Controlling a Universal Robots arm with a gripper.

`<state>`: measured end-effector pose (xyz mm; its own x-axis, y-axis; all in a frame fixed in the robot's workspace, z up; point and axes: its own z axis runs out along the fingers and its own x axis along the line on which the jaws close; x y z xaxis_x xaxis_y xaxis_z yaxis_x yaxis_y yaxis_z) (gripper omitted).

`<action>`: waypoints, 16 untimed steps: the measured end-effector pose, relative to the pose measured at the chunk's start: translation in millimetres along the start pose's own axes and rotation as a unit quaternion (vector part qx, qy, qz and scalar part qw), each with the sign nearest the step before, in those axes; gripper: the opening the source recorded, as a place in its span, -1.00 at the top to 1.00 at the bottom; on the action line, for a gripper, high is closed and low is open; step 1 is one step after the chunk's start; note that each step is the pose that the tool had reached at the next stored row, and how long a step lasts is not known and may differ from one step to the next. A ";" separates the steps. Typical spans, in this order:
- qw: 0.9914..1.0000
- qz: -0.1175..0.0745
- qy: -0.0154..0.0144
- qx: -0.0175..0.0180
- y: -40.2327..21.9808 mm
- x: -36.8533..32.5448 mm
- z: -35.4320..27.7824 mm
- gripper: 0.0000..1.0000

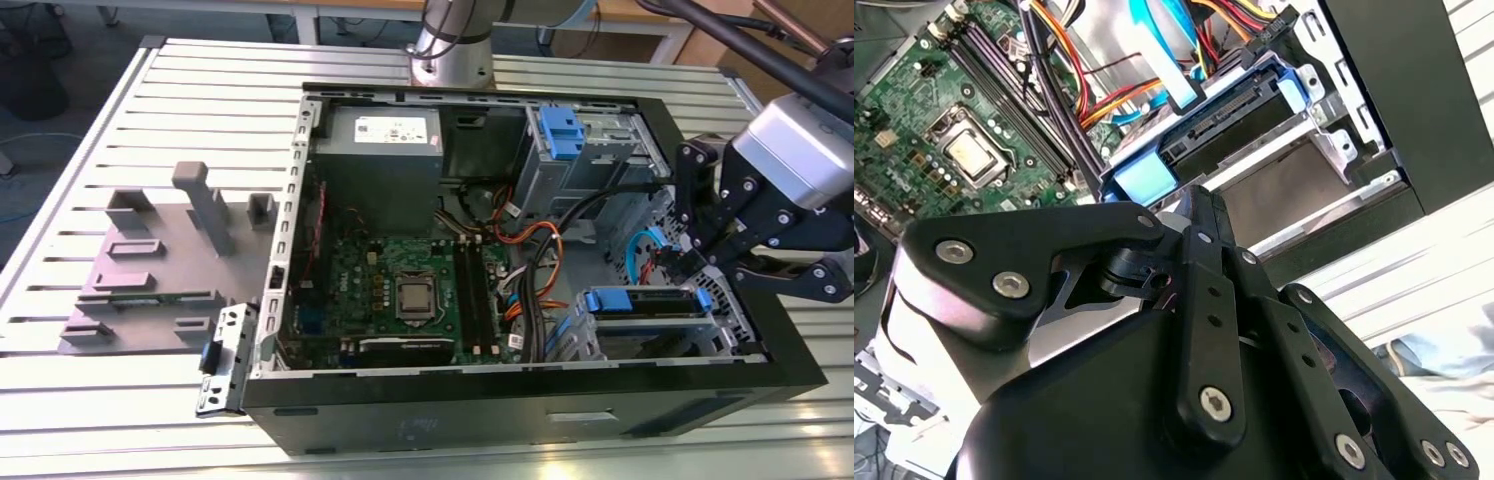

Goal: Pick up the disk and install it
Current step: 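Insert the first disk wire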

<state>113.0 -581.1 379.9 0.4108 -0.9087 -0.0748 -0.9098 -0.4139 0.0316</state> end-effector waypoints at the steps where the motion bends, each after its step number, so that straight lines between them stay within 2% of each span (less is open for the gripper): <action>1: 1.000 -0.001 0.000 0.000 0.0 0.0 0.0 0.79; 16: 1.000 -0.019 0.001 -0.001 0.0 0.0 0.1 0.79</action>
<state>113.0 -581.1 379.8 0.4454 -0.8922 -0.0748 -0.8932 -0.4486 0.0316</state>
